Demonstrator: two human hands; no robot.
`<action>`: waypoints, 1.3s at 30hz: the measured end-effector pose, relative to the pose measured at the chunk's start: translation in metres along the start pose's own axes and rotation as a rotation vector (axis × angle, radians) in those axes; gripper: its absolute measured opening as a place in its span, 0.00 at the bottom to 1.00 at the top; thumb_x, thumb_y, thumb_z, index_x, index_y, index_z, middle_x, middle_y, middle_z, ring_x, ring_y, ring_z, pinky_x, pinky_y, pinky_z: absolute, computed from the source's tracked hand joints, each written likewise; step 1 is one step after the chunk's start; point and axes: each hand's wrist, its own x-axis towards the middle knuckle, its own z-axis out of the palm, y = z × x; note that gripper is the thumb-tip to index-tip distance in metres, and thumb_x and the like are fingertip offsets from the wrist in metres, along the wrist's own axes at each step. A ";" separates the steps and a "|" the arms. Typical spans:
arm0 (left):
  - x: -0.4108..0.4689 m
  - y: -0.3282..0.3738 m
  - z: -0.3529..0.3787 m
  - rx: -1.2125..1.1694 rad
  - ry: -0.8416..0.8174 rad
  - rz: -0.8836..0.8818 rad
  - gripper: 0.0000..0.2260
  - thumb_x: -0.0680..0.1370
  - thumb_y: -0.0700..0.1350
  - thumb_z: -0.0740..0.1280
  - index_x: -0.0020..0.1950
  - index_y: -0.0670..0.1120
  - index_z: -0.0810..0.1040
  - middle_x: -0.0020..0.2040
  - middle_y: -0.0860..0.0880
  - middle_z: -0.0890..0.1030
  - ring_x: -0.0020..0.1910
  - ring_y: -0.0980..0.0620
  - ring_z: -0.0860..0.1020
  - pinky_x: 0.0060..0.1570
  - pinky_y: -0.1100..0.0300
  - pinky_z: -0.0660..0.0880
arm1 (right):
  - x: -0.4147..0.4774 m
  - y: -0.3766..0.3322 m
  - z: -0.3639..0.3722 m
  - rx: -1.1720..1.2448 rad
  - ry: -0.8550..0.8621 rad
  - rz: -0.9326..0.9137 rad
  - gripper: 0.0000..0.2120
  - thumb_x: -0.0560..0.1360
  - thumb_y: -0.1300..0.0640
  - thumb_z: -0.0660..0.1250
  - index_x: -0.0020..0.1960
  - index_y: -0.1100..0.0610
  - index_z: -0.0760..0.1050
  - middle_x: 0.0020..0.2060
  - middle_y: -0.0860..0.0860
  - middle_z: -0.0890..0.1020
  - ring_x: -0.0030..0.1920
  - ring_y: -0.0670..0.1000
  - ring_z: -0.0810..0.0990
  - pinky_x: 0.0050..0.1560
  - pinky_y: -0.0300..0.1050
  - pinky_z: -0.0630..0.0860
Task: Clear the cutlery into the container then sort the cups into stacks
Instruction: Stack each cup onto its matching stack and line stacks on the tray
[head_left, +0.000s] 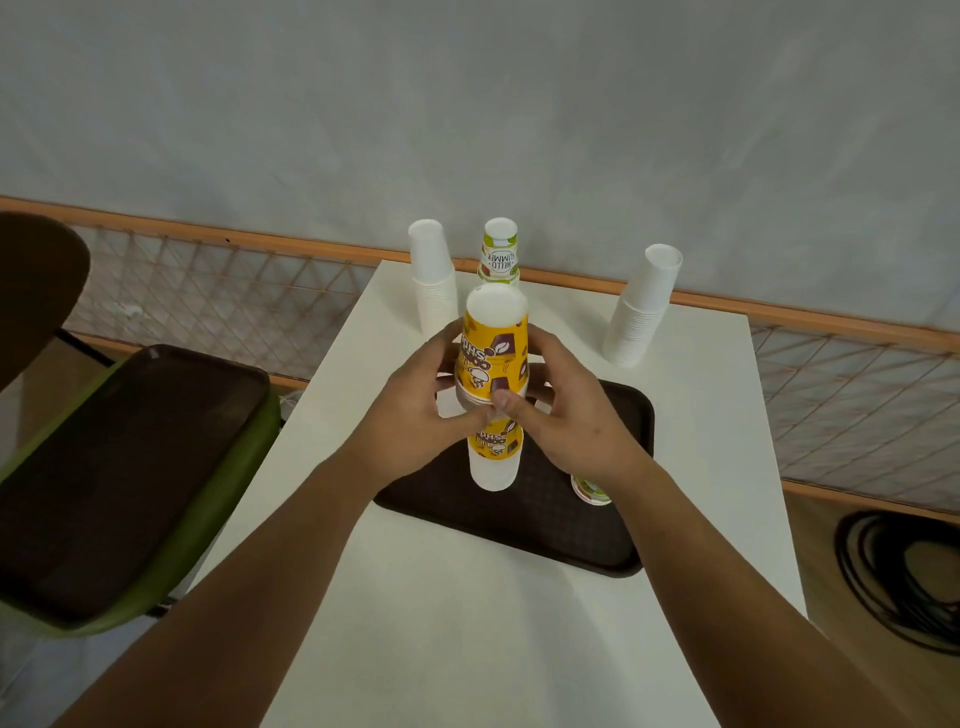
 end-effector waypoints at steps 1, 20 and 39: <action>0.000 -0.002 0.003 -0.022 -0.002 -0.020 0.38 0.74 0.57 0.76 0.79 0.59 0.62 0.73 0.57 0.74 0.71 0.55 0.75 0.69 0.48 0.76 | 0.000 0.005 0.003 0.004 0.003 0.010 0.28 0.78 0.49 0.71 0.75 0.43 0.63 0.65 0.33 0.73 0.61 0.32 0.74 0.55 0.26 0.73; 0.005 -0.063 0.045 0.210 -0.048 -0.207 0.30 0.77 0.50 0.74 0.76 0.49 0.68 0.69 0.49 0.72 0.67 0.47 0.77 0.69 0.46 0.75 | 0.001 0.069 0.045 -0.118 -0.071 0.207 0.31 0.79 0.55 0.70 0.78 0.49 0.60 0.72 0.46 0.73 0.70 0.46 0.72 0.67 0.39 0.65; 0.017 0.037 -0.014 -0.088 0.115 -0.057 0.36 0.75 0.58 0.72 0.80 0.57 0.62 0.75 0.55 0.70 0.75 0.56 0.67 0.76 0.46 0.66 | -0.010 0.026 -0.017 -0.238 -0.023 0.170 0.40 0.78 0.54 0.71 0.82 0.48 0.51 0.80 0.45 0.62 0.78 0.50 0.63 0.75 0.50 0.65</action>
